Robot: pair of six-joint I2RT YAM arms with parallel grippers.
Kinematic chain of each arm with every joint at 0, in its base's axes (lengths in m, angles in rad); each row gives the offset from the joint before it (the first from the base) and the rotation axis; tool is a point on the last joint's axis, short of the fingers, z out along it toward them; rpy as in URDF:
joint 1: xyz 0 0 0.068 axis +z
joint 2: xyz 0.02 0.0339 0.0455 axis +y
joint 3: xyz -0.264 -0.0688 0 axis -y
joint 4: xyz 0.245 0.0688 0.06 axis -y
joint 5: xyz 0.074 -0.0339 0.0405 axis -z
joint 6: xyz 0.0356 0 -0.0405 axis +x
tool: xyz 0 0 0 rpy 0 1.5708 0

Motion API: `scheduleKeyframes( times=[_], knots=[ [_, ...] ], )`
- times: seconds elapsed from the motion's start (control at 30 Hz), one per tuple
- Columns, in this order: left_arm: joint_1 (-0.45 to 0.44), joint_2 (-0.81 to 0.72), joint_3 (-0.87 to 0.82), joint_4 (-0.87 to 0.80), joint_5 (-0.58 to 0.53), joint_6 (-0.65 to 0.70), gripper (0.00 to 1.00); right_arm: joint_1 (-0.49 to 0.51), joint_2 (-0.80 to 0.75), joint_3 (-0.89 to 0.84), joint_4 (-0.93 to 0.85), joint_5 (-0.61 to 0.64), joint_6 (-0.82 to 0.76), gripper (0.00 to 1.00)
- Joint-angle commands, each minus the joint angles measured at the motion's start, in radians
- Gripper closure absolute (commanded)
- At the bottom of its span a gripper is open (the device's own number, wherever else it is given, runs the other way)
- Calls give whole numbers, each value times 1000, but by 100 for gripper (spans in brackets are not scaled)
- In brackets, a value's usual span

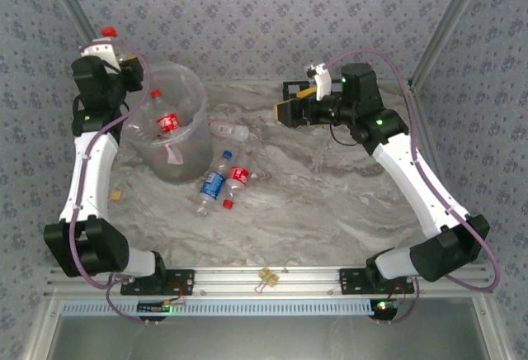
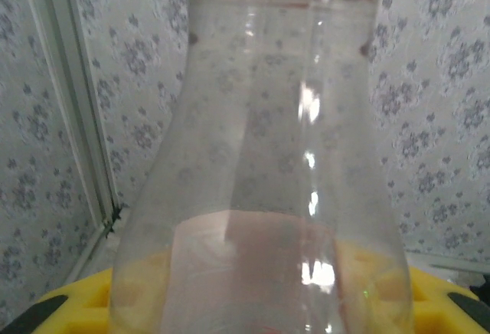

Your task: Put the plastic bottles in the bin

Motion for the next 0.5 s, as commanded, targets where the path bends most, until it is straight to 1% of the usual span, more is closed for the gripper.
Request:
scheduleKeyframes(
  times=[0.0,0.13,0.3,0.37,0.47],
  knots=[
    [4,-26,-69,42,-6,-16,77,-10,-17,-15,-16,9,-23,0],
    [4,-47,-127,56,5,-30,77,-15,-13,-15,-18,5,-24,0],
    [3,-48,-88,31,19,-20,77,-15,-10,-19,-15,4,-25,0],
    [3,-38,-66,31,6,4,77,-14,-10,-22,-11,2,-21,0],
    [3,-18,-29,53,-53,38,77,-13,-10,-24,-12,-6,-20,0]
  ],
)
